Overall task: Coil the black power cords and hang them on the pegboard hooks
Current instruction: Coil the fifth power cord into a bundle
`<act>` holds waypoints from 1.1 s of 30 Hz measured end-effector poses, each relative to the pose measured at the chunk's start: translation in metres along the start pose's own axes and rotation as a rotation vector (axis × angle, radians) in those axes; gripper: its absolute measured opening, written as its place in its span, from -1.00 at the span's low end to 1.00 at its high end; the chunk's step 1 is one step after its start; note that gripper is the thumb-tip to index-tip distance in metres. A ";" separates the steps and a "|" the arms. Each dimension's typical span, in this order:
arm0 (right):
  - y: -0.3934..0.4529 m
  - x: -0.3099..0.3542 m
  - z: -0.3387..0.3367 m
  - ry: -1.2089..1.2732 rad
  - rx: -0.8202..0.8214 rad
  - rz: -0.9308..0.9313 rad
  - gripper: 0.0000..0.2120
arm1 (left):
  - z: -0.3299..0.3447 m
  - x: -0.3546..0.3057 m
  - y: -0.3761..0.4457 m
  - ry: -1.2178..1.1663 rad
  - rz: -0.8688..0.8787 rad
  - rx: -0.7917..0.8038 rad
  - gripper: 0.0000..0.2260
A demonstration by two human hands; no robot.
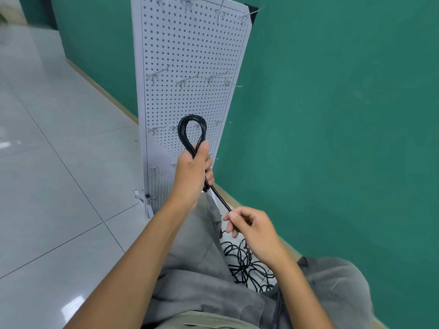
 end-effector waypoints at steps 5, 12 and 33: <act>-0.010 0.019 -0.017 -0.043 -0.054 -0.042 -0.73 | 0.004 0.011 -0.003 0.157 0.010 0.071 -0.70; -0.009 0.031 -0.042 -0.003 -0.182 -0.069 -0.74 | 0.031 0.033 -0.016 0.330 0.019 0.214 -0.73; -0.007 0.004 -0.050 0.253 -0.220 -0.055 -0.67 | 0.054 0.035 -0.040 -0.035 -0.293 0.372 -0.71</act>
Point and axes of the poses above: each hand's wrist, its own y-axis towards the middle knuckle, its own z-axis out of the palm, x = y × z, the point moved 7 cm from there along y, towards the middle knuckle, and after that the axes turned 12 degrees about -y, right-handed, at the moved point
